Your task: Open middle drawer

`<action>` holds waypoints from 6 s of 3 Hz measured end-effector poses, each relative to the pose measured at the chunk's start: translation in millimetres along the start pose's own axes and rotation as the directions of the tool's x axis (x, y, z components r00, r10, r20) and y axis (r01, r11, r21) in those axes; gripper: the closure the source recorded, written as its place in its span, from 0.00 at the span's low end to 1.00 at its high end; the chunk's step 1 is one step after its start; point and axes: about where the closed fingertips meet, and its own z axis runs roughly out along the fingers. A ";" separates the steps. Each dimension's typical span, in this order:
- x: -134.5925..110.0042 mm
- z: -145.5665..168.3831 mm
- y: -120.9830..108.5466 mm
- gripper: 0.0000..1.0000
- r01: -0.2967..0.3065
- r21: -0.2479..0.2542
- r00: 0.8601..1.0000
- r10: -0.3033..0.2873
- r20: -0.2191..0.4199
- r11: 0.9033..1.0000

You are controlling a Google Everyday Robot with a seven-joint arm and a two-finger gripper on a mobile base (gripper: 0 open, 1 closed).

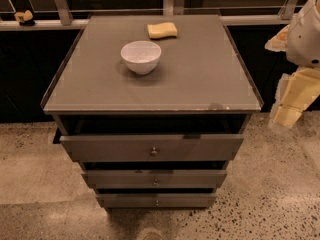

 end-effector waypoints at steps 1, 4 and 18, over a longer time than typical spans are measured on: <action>1.5 -1.5 7.0 0.00 0.006 0.018 1.000 -0.006 0.004 1.000; 60.5 97.9 49.7 0.00 -0.121 -0.066 0.990 0.116 -0.078 0.990; 87.5 315.2 278.4 0.00 -0.129 -0.027 0.988 0.126 -0.089 0.991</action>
Offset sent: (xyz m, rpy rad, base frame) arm -0.0492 -0.0202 -0.0550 -0.0113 -0.0200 -0.0696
